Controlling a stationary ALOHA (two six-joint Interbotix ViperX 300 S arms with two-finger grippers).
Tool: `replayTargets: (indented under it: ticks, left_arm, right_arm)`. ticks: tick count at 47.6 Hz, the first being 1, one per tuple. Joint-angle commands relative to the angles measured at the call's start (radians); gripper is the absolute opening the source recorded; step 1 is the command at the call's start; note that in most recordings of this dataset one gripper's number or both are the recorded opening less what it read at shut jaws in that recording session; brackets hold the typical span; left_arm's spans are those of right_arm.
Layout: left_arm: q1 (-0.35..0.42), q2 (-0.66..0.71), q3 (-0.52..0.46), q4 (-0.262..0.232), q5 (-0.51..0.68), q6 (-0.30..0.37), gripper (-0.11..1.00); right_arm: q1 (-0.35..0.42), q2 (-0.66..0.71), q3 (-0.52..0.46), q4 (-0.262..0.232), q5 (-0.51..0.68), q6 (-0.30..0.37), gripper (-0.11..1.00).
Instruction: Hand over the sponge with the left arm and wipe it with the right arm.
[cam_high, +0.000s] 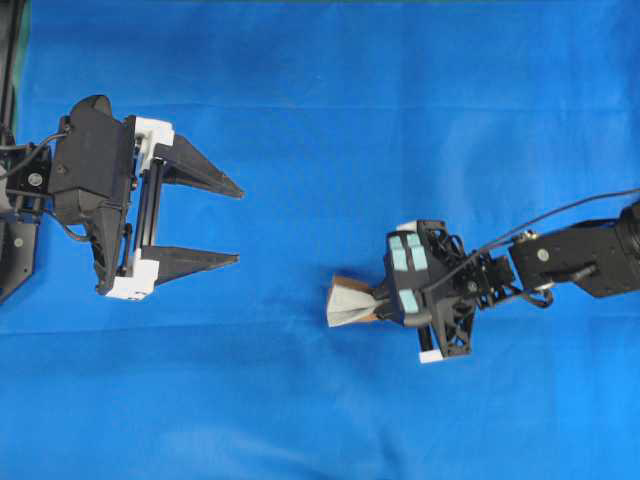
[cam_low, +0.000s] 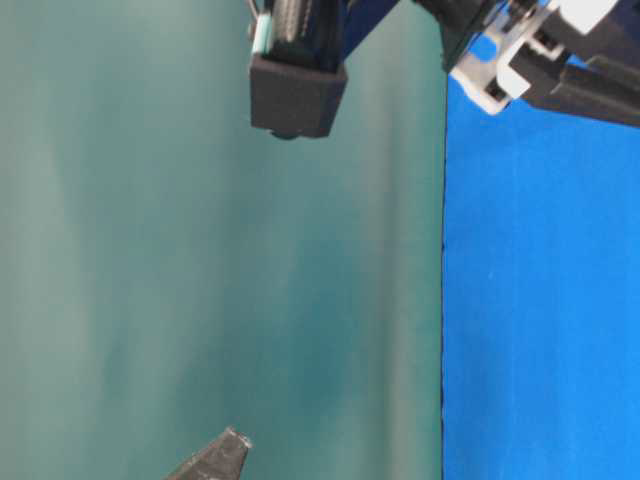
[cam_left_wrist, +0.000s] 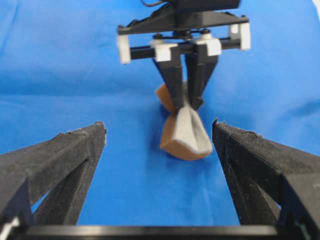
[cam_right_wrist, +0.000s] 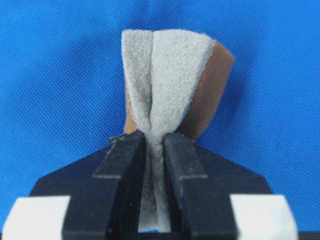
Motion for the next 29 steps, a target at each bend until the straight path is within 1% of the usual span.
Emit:
replayTargets:
  ticks: [1, 6, 7, 14, 21, 29]
  left_arm:
    - [-0.005, -0.003, -0.009, 0.002, -0.008, 0.002, 0.91]
    - [-0.003, -0.003, -0.009, 0.002, -0.008, 0.002, 0.91]
    - [-0.003, -0.003, -0.009, 0.002, -0.009, 0.002, 0.91]
    - [-0.003, -0.003, -0.011, 0.002, -0.008, 0.000, 0.91]
    - [-0.003, -0.003, -0.009, 0.002, -0.008, 0.000, 0.91]
    - [-0.003, -0.003, -0.009, 0.002, -0.008, 0.002, 0.91]
  right_arm:
    - [-0.071, -0.025, -0.014, -0.026, 0.021, -0.006, 0.19]
    - [-0.149, -0.025, -0.014, -0.060, 0.021, -0.014, 0.19]
    - [-0.173, -0.025, -0.014, -0.074, 0.021, -0.015, 0.19]
    - [-0.256, -0.028, -0.014, -0.121, 0.020, -0.018, 0.19]
    - [-0.295, -0.031, -0.015, -0.160, 0.011, -0.018, 0.19]
    - [-0.301, -0.029, -0.018, -0.166, 0.005, -0.018, 0.19]
